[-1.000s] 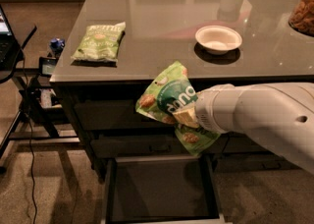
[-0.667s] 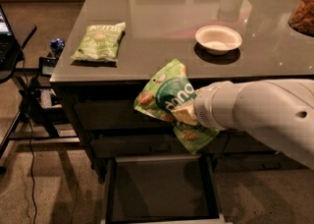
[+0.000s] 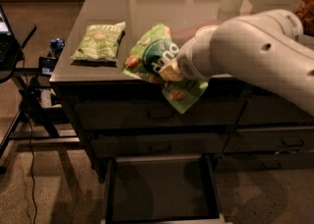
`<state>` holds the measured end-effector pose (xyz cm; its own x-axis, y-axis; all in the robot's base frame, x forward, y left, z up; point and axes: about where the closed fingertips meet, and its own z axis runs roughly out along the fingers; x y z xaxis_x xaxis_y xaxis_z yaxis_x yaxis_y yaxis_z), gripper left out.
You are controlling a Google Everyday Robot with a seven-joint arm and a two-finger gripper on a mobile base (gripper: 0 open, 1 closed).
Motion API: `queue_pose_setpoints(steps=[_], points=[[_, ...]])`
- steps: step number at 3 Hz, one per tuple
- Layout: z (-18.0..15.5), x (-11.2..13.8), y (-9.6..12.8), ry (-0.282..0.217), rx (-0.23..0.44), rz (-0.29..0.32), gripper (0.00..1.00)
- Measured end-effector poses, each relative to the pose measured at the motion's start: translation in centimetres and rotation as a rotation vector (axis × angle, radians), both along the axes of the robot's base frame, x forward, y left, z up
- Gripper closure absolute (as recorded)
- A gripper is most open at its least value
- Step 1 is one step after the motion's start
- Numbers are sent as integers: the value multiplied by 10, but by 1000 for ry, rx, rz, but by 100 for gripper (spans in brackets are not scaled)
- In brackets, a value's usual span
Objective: Pick green rice chip bag from bottom drawer and place on counter
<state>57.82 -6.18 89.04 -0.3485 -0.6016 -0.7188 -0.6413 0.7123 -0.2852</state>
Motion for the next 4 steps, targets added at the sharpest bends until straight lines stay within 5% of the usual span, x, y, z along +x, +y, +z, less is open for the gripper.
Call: queue_pose_setpoints(steps=[2, 3, 4], points=[[20, 21, 9, -7, 15, 20, 100], [46, 90, 7, 39, 9, 32, 100], [46, 90, 7, 39, 10, 32, 100]])
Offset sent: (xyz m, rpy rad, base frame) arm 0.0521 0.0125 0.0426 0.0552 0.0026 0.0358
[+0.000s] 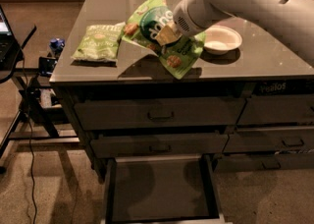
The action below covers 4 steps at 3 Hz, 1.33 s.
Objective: Pick green rice chip bag from bottom drawer and place on counter
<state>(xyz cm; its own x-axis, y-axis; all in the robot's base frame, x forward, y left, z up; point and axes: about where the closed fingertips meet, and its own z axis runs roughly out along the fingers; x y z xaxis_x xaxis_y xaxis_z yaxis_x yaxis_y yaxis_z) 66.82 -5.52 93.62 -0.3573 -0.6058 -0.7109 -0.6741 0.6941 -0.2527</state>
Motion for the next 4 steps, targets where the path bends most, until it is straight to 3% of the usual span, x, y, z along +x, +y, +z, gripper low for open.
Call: queue_pose_setpoints(steps=[2, 3, 4], points=[[-39, 48, 21, 162, 100, 39, 100], [-48, 70, 36, 217, 106, 64, 100], [-45, 73, 37, 214, 109, 66, 81]])
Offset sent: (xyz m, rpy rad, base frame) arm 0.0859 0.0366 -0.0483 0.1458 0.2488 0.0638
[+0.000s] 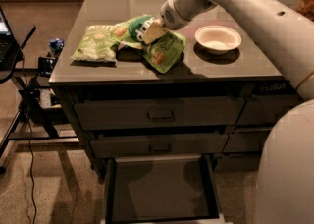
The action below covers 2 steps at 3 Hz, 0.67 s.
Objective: Pick green rice chip bag from bottom drawer and place on counter
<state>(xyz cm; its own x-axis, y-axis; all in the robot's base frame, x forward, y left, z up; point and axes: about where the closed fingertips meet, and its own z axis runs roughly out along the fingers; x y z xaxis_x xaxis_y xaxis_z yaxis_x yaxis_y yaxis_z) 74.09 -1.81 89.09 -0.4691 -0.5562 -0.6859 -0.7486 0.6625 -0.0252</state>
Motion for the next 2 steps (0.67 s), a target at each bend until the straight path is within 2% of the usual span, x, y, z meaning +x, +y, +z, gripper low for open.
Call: queue_pose_setpoints(steps=[2], points=[[0, 0, 0, 0, 0, 0, 35]])
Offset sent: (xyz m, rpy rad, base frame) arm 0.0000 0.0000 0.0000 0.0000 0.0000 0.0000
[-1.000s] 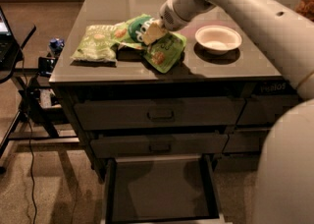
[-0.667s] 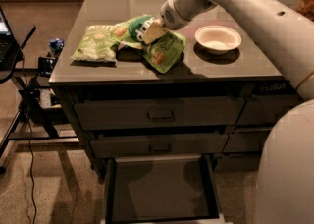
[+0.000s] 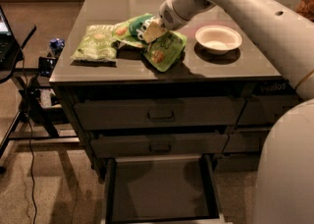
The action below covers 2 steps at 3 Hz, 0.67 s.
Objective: Pick green rice chip bag from bottom drawer and place on counter
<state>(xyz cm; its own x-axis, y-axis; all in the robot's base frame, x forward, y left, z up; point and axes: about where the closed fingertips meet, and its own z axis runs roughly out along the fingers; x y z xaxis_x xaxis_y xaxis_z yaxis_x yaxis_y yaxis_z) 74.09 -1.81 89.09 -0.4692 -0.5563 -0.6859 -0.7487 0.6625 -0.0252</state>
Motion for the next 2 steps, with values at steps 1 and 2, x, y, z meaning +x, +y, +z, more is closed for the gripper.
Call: queue_pose_setpoints(steps=[1, 2], points=[[0, 0, 0, 0, 0, 0, 11], [0, 0, 0, 0, 0, 0, 0]])
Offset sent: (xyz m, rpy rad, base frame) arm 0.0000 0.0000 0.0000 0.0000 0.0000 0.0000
